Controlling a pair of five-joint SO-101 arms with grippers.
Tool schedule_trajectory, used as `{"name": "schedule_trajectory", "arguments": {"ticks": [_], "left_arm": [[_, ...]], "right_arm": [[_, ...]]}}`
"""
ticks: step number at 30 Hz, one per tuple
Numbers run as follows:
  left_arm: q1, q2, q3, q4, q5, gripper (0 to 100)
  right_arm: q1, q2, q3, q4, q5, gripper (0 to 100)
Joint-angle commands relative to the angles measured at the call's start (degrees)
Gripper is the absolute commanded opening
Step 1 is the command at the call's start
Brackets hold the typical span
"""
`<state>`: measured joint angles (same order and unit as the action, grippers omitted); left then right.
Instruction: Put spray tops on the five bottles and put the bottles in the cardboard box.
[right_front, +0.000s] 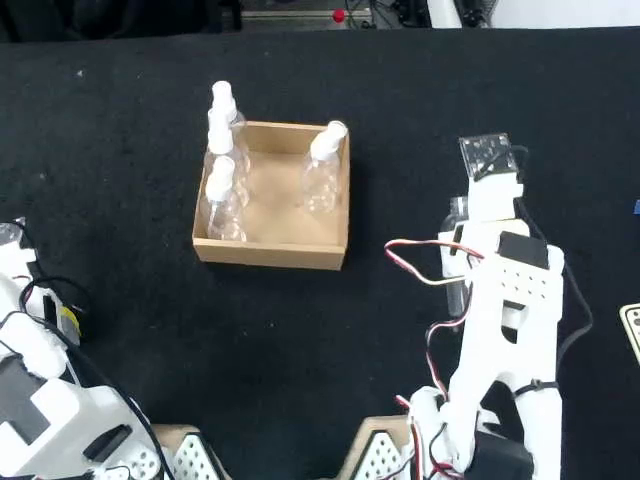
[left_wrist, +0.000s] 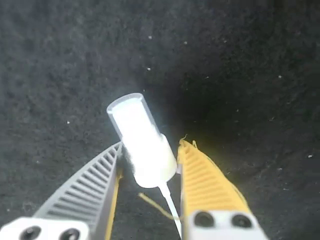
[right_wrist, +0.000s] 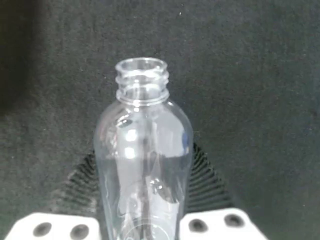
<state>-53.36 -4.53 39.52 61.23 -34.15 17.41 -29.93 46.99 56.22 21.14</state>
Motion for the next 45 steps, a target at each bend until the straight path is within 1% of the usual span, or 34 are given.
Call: {"name": "schedule_trajectory", "arguments": {"ticks": [1, 6, 9, 12, 14, 17, 19, 24, 26, 29, 31, 33, 35, 37, 42, 45], "left_arm": [[0.7, -0.1, -2.2, 0.4, 3.3, 10], [0.7, -0.3, -1.9, 0.9, 3.5, 10], [0.7, -0.6, -2.3, 1.0, 3.5, 7], [1.2, -0.2, -2.3, 1.0, 3.3, 5], [1.5, -0.1, -1.9, 1.0, 3.4, 9], [1.6, 0.0, -1.5, 1.0, 3.5, 17], [1.5, 0.0, -1.5, 1.0, 3.2, 19], [1.9, 0.0, -1.5, 0.4, 2.9, 16], [2.0, 0.0, -1.5, 0.4, 1.1, 15], [2.0, 0.0, -1.5, 0.4, -0.4, 12], [2.0, 0.0, -1.5, 0.7, -0.5, 8], [2.0, 0.0, -1.5, 0.9, -0.4, 3], [1.9, -0.6, -1.6, 1.1, -0.4, 3], [1.6, -0.9, -3.5, 3.2, -0.5, 3], [1.4, -5.5, -16.8, 18.1, 0.0, 3], [1.5, -9.9, -26.1, 25.1, 3.5, 3]], "right_arm": [[-1.1, -0.4, -0.2, 0.4, -0.6, 1.1], [-1.1, -1.6, -1.4, 3.0, -0.7, 1.1], [-1.6, -6.1, -1.2, 4.3, -0.7, 1.1], [-3.4, -11.6, -1.2, 8.1, -0.7, 1.1], [-5.1, -15.2, -1.2, 10.4, -0.7, 1.1], [-7.4, -19.2, -1.2, 13.3, -0.8, 1.1], [-8.4, -20.8, -1.2, 14.9, -0.8, 1.1], [-8.9, -22.8, -1.3, 16.2, -0.8, 1.1], [-8.9, -23.6, -1.6, 17.0, -0.8, 1.1], [-9.1, -25.2, -3.5, 19.4, -0.8, 1.1], [-10.6, -26.3, -5.4, 21.4, -0.8, 1.1], [-13.3, -26.9, -7.8, 23.1, -2.0, 1.1], [-16.6, -26.9, -10.8, 24.5, -4.1, 1.1], [-21.0, -27.3, -14.3, 25.5, -5.9, 1.1], [-33.6, -30.9, -21.4, 25.9, -11.1, 1.1], [-40.4, -35.2, -20.6, 24.3, -11.7, 1.1]]}}
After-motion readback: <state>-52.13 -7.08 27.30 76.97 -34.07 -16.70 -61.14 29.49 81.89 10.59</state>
